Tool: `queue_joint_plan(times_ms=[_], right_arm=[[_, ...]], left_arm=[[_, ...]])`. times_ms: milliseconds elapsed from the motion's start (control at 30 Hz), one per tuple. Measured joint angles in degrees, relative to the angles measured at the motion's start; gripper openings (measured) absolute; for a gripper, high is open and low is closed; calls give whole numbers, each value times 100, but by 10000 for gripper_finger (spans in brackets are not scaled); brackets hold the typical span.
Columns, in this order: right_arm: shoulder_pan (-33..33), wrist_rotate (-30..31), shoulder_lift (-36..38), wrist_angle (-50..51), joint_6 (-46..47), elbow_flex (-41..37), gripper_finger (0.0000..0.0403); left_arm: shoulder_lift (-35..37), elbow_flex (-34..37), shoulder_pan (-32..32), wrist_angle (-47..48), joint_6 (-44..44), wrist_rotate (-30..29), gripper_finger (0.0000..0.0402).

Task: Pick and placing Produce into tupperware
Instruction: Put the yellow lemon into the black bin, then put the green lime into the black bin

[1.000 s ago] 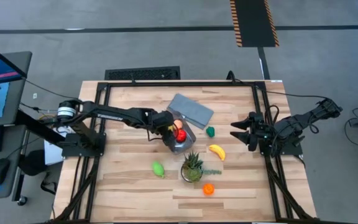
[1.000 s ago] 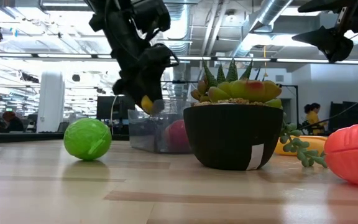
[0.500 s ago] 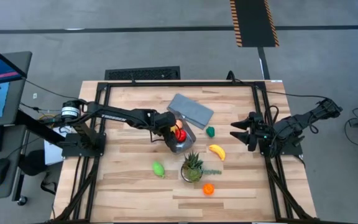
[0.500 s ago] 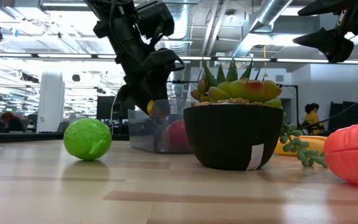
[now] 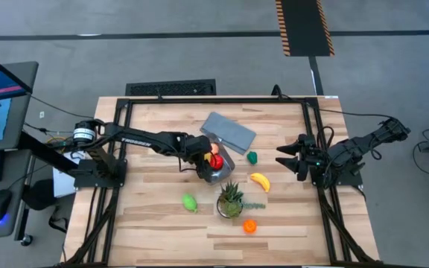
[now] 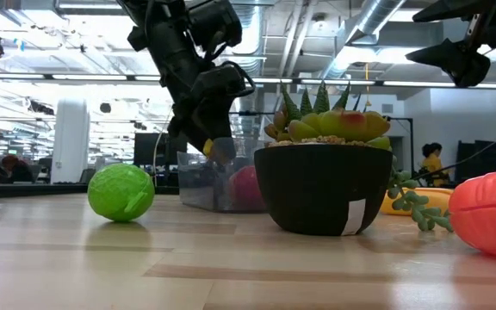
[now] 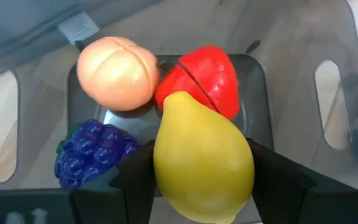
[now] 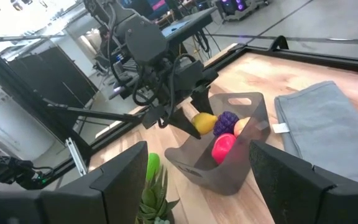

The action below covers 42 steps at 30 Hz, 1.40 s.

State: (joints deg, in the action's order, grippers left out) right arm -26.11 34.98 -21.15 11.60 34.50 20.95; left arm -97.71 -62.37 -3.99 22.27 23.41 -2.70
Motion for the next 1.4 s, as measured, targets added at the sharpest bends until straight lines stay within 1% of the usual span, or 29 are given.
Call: queue_joint_plan(times_ms=[233, 467, 1000, 1267, 1400], right_arm=[[0, 0, 0, 4, 0, 0, 301], [0, 1, -68, 13, 4, 0, 301], [0, 0, -72, 15, 60, 0, 301], [0, 0, -103, 14, 110, 0, 301], [0, 0, -177, 17, 140, 0, 301]], left_arm=[[2, 0, 192, -30, -280, -358, 204], [4, 0, 245, -31, -519, -426, 204], [7, 0, 247, -33, -497, -98, 205], [9, 0, 247, -38, -428, -72, 233], [9, 0, 247, -54, -425, -61, 241]])
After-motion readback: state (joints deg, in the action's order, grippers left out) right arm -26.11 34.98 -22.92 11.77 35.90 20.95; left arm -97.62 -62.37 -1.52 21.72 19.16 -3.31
